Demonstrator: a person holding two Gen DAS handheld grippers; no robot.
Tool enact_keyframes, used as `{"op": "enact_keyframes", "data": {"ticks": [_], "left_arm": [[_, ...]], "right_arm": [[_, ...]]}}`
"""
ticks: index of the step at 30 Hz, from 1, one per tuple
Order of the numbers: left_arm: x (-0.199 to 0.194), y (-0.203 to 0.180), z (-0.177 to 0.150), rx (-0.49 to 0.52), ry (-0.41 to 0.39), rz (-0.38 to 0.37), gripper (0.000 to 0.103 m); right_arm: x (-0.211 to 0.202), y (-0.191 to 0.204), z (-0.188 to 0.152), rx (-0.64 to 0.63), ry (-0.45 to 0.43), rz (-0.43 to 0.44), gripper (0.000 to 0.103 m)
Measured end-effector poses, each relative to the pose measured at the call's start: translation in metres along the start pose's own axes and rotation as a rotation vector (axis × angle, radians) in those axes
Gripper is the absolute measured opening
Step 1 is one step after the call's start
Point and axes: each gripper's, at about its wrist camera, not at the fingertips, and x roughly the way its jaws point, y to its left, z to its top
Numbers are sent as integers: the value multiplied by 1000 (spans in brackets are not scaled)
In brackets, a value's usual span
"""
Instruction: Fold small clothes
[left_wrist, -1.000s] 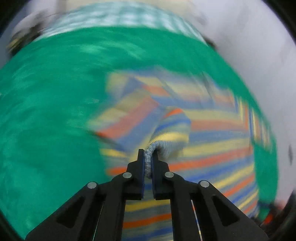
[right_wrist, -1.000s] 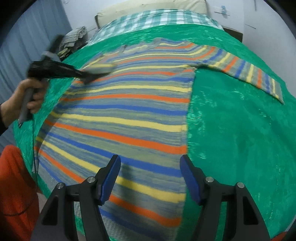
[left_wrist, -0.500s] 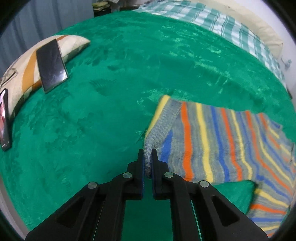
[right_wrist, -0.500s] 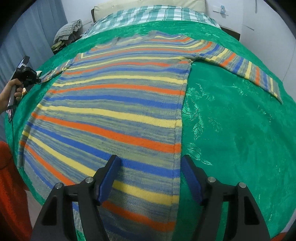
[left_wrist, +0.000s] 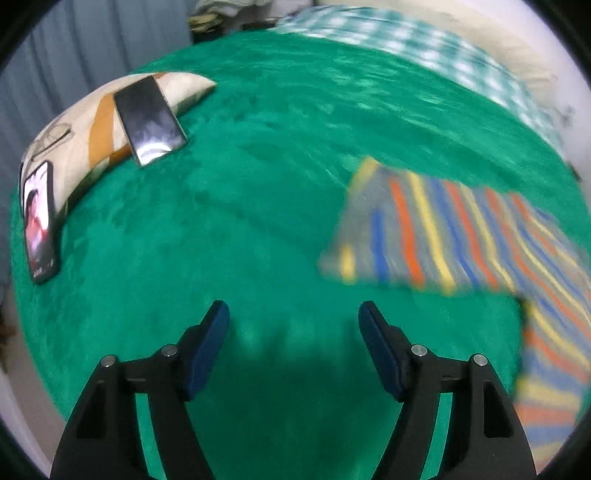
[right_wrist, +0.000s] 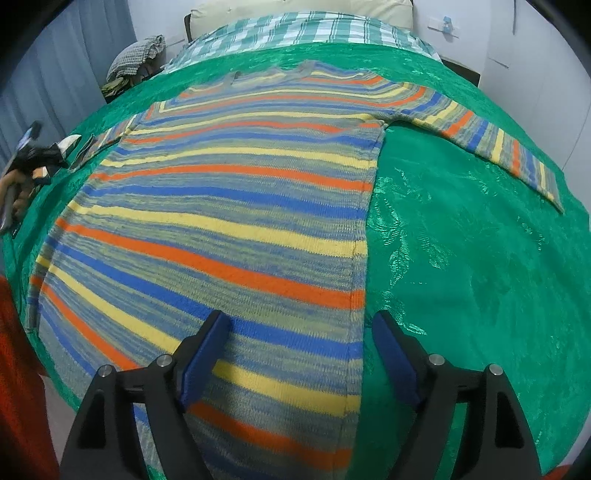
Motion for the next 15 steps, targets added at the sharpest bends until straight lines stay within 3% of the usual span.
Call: {"op": "enact_keyframes", "data": {"ticks": [2, 3, 6, 8, 9, 12, 13, 14, 15], "left_arm": [[-21, 2, -29, 32, 12, -56, 75], [-33, 2, -50, 53, 22, -93, 75], [-52, 1, -90, 46, 45, -154, 76], [-60, 5, -115, -21, 61, -204, 76], [-62, 8, -122, -49, 65, -223, 76], [-67, 18, -134, -106, 72, -253, 76], [-69, 20, -137, -103, 77, -250, 76], [-70, 23, -138, -98, 79, -250, 76], [-72, 26, -139, -102, 77, -254, 76]], "right_arm": [[-17, 15, 6, -32, -31, 30, 79], [-30, 37, 10, -88, -45, 87, 79], [-38, 109, 19, -172, 24, 373, 76], [-29, 157, 21, -209, 103, 535, 60], [-21, 190, 21, -246, 135, 589, 58], [7, 252, 17, -352, 173, 592, 58], [22, 263, 16, -356, 209, 600, 47], [34, 267, 14, -350, 238, 594, 16], [40, 261, 16, -302, 247, 589, 6]]}}
